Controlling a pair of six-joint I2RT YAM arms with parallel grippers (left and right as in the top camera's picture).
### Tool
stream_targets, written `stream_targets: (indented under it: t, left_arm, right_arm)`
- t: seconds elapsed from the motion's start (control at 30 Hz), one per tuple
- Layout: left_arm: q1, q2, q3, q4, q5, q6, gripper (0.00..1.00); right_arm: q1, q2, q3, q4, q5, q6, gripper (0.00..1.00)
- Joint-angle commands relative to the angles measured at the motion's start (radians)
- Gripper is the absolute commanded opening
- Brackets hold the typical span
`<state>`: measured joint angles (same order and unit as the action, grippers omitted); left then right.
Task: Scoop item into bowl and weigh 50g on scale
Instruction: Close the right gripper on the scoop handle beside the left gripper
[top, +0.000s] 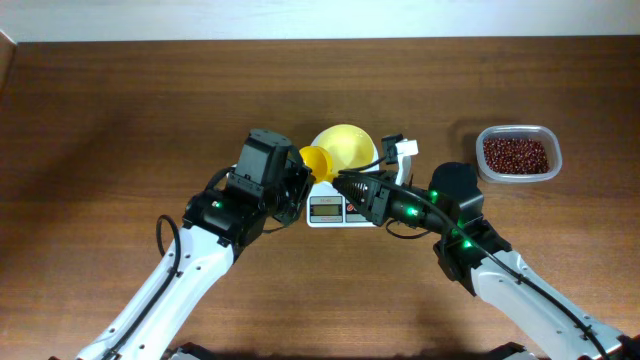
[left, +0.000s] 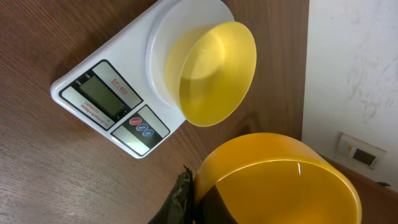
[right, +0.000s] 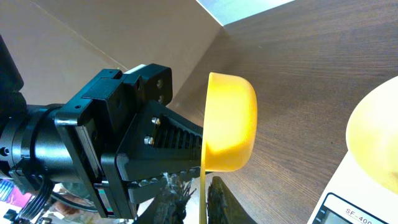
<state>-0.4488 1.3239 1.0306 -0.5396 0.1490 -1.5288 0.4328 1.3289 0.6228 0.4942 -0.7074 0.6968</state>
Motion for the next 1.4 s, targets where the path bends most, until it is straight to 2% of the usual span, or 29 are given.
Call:
stream_targets:
  t: [0.0, 0.17, 0.3, 0.83, 1.37]
  left_arm:
    - [-0.008, -0.008, 0.013, 0.007, 0.012, 0.007, 0.0]
    - [-0.008, -0.008, 0.013, 0.007, 0.012, -0.001, 0.0]
    - [-0.008, -0.008, 0.013, 0.007, 0.012, -0.004, 0.0]
    - [-0.008, -0.008, 0.013, 0.008, 0.012, -0.057, 0.0]
    - [-0.008, -0.008, 0.013, -0.016, 0.012, -0.056, 0.0]
  right_arm:
    - [0.006, -0.004, 0.01, 0.003, -0.018, 0.018, 0.17]
    - [0.006, -0.004, 0.01, 0.003, -0.018, 0.031, 0.17]
    - [0.006, -0.004, 0.011, 0.003, -0.017, 0.045, 0.13]
    - [0.006, -0.004, 0.01, 0.003, -0.017, 0.072, 0.14]
    - [0.006, -0.004, 0.011, 0.003, -0.016, 0.072, 0.13]
